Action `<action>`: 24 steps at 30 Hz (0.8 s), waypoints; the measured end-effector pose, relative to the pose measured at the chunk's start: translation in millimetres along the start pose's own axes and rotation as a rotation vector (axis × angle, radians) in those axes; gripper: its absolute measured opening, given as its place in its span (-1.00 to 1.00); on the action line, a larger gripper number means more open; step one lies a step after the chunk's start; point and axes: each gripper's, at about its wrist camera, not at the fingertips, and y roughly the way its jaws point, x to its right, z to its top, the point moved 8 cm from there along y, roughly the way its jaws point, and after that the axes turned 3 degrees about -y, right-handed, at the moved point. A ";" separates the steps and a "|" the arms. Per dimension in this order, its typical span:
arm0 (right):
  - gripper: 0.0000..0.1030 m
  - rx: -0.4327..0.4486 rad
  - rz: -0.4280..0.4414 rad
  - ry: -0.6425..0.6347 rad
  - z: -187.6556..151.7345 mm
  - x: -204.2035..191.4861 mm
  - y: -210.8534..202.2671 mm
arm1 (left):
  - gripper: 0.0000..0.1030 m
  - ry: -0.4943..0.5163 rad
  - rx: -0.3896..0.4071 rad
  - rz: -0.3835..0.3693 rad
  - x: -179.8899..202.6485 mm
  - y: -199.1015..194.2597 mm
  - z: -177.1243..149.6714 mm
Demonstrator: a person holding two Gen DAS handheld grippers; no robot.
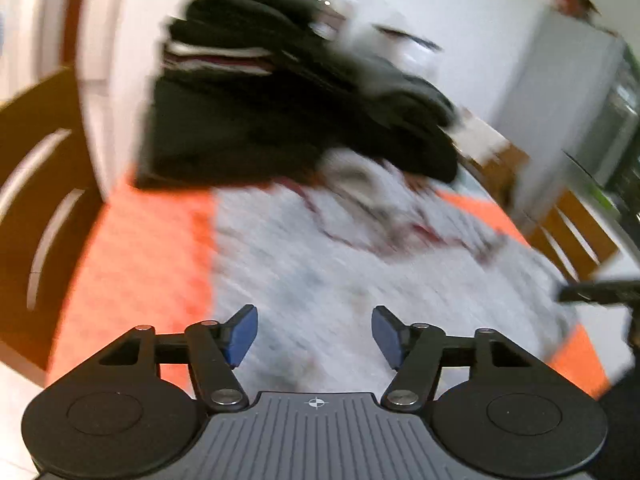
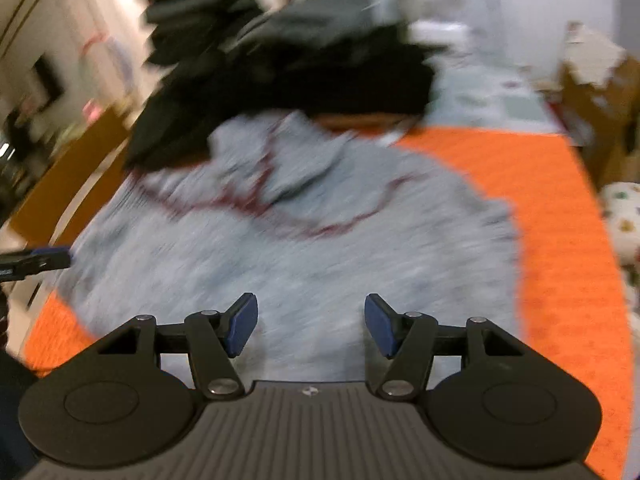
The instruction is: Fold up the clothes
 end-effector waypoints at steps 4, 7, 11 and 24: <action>0.29 0.047 -0.107 0.102 -2.5 52.3 -10.2 | 0.33 -0.075 -0.029 0.036 -21.8 14.1 -2.2; 0.29 0.032 -0.133 0.170 -11.9 81.2 -5.0 | 0.30 -0.135 -0.077 0.024 -30.7 23.3 -11.5; 0.01 -0.002 -0.127 0.188 -25.8 91.0 13.9 | -0.60 -0.183 -0.107 -0.003 -30.0 28.2 -20.9; -0.73 -0.081 -0.119 0.375 -38.5 95.7 -31.5 | -0.71 -0.356 -0.218 0.036 -42.8 -7.4 -35.6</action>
